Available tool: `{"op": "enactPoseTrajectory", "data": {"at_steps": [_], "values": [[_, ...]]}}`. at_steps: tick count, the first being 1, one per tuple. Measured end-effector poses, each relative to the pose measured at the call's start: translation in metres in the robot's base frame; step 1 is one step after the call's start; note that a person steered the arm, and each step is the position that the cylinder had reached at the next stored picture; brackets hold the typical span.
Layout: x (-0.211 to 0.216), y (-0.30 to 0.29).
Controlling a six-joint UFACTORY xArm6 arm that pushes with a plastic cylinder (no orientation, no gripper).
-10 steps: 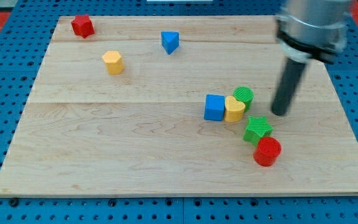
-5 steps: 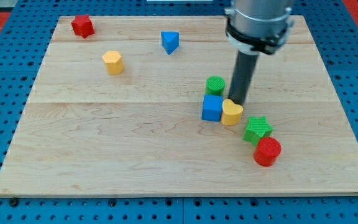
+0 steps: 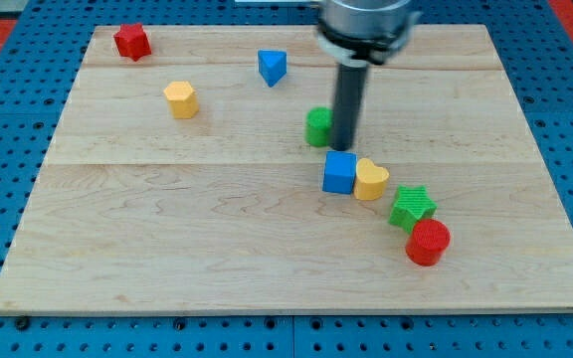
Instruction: Put the green circle at the top center of the board
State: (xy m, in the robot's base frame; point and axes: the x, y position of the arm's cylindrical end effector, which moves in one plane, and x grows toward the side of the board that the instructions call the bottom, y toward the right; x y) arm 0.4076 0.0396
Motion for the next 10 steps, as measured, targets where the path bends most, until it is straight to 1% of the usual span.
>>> {"op": "enactPoseTrajectory", "data": {"at_steps": [2, 3, 5, 6, 7, 8, 9, 10], "values": [[-0.046, -0.036], [-0.080, -0.084], [-0.143, -0.083], [-0.138, -0.107], [-0.149, -0.117], [-0.154, -0.158], [-0.178, -0.158], [-0.175, -0.081]]}}
